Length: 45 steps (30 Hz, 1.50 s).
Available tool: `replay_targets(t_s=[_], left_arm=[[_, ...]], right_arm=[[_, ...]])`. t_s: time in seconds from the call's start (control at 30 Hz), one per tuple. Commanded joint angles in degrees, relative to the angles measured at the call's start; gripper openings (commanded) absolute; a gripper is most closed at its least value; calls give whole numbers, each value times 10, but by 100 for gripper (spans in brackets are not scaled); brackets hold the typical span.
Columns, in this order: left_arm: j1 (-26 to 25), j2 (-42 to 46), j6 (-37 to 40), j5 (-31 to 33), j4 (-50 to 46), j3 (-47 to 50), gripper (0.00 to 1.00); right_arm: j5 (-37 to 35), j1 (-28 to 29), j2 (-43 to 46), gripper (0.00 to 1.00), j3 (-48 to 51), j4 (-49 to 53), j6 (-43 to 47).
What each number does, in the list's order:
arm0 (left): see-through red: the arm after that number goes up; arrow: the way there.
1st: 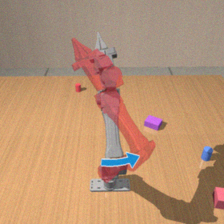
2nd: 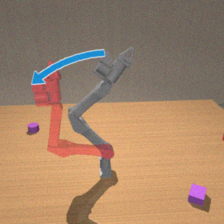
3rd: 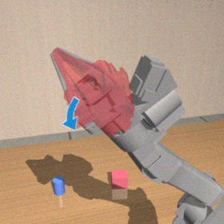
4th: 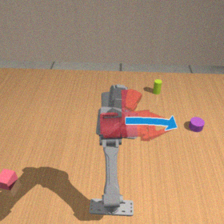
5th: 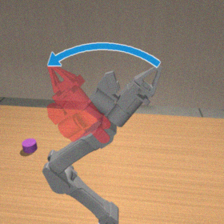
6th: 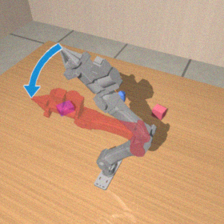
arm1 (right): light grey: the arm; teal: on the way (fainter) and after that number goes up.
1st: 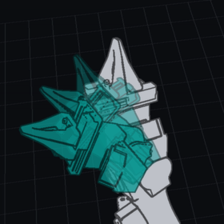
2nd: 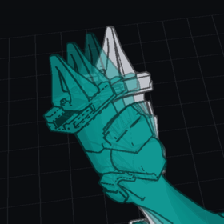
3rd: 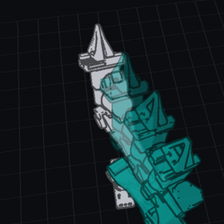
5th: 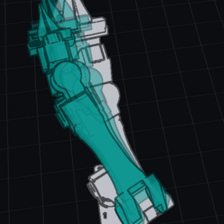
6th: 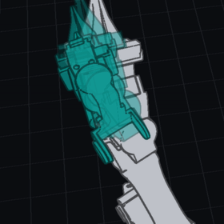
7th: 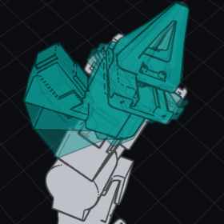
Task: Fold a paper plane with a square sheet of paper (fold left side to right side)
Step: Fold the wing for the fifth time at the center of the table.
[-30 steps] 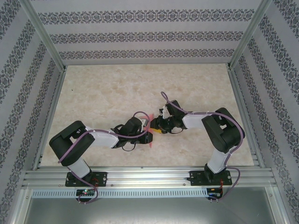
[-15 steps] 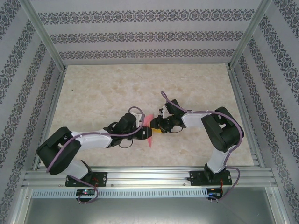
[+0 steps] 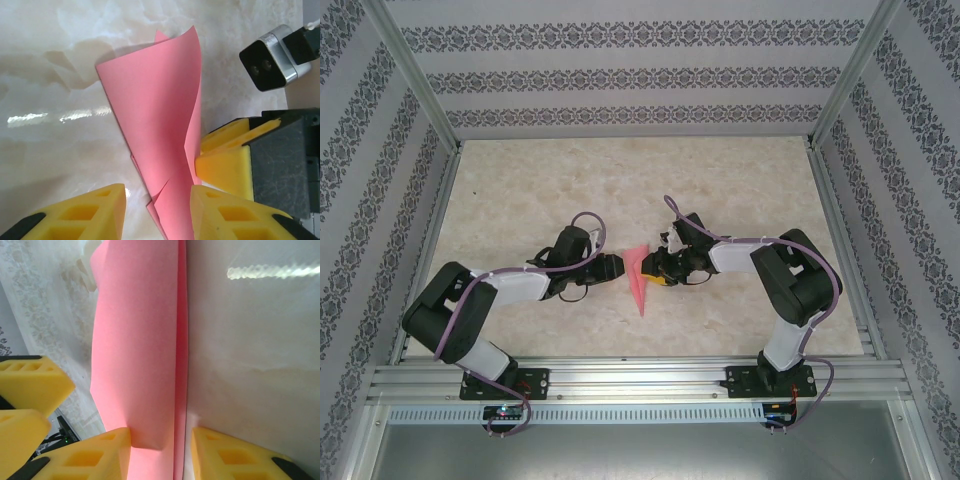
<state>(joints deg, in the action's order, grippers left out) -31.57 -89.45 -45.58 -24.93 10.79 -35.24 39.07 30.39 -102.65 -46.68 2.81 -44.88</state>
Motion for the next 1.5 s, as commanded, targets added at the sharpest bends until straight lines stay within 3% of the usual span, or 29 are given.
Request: replay_targets(t_s=[0.0,0.57,1.0,1.47], left_arm=[[6,-30,-7,-35,37,-33,39],[6,-138,-41,-86,130,-77,33],[6,-141,-17,-61,104,-67,7],[6,-125,-7,-47,92,-42,5]], right_arm=[[-32,11,-25,37,3,0,12],[-30,12,-30,37,0,2,15],[-28,13,-36,38,-8,10,21],[-26,14,-36,38,-14,18,26]])
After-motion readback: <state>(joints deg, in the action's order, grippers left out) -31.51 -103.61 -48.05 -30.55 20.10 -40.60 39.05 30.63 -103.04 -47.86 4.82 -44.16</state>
